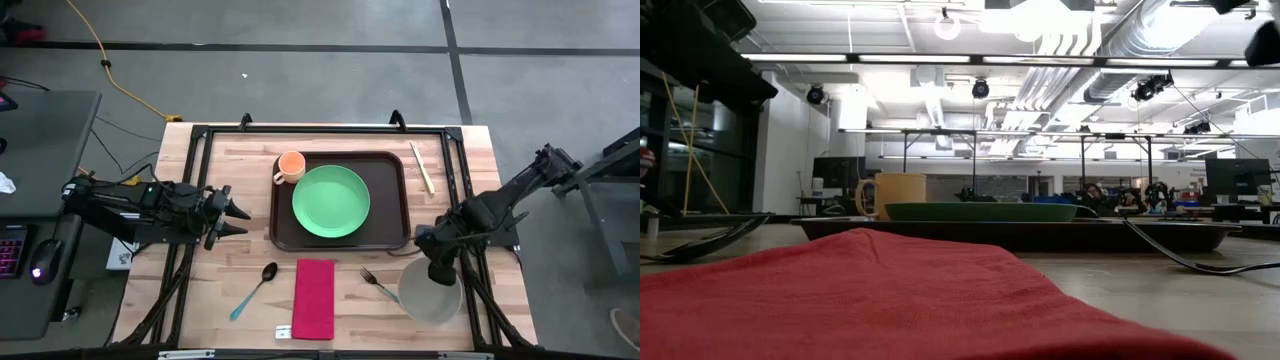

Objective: Set up tray
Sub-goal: Put the gray bowl on the green plate

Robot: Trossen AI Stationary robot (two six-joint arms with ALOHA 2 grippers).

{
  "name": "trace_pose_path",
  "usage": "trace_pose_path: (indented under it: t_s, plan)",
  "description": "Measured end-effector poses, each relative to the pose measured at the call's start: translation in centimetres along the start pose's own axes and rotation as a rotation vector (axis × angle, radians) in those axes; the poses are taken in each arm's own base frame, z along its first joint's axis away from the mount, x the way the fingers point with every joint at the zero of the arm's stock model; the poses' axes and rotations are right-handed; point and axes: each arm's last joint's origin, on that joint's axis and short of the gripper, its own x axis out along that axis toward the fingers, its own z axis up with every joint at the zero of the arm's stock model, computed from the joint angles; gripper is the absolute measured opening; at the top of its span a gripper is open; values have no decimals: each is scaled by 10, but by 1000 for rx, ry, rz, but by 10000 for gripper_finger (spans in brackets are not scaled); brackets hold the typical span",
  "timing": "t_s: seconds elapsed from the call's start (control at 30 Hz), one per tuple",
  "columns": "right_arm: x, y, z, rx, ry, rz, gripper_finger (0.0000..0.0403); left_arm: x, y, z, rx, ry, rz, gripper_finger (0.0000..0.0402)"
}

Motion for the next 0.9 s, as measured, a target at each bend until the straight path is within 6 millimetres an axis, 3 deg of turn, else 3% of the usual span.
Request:
trace_pose_path:
  t_s: [0.37, 0.9]
  plan:
    - [-33, -16, 34, 192, -128, 73, 0, 0, 0, 0, 20, 1, 0, 230]
    - [-52, -46, 79, 393, -282, 146, 0, 0, 0, 0, 66, 2, -1, 230]
